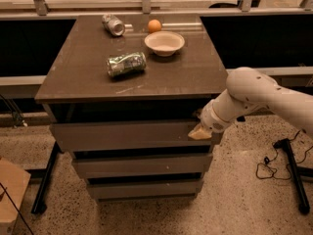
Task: Open top drawer
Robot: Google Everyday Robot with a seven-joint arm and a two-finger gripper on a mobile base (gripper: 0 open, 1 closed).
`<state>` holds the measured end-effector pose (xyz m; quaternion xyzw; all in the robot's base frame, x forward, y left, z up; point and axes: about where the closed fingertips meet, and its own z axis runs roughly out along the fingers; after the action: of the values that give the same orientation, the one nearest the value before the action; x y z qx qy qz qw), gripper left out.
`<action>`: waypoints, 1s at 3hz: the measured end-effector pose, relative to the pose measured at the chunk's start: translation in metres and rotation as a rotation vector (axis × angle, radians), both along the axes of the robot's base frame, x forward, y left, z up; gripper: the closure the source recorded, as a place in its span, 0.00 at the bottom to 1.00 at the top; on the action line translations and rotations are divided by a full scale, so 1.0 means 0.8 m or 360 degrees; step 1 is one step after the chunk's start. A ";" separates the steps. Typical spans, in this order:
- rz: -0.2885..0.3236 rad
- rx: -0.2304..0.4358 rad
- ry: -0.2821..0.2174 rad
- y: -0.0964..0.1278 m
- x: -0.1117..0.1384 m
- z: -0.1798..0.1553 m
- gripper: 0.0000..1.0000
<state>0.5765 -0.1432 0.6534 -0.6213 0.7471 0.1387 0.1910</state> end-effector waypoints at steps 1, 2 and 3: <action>0.0000 0.0000 0.0000 0.000 0.000 0.003 0.74; 0.0000 0.0000 0.0000 0.000 0.000 0.005 0.51; 0.0000 0.0000 0.0000 0.000 0.000 0.006 0.20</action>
Offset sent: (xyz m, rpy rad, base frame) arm 0.0000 0.0000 0.0024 0.0000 0.0000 0.0000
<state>0.5765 -0.1432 0.6584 -0.6214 0.7471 0.1387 0.1910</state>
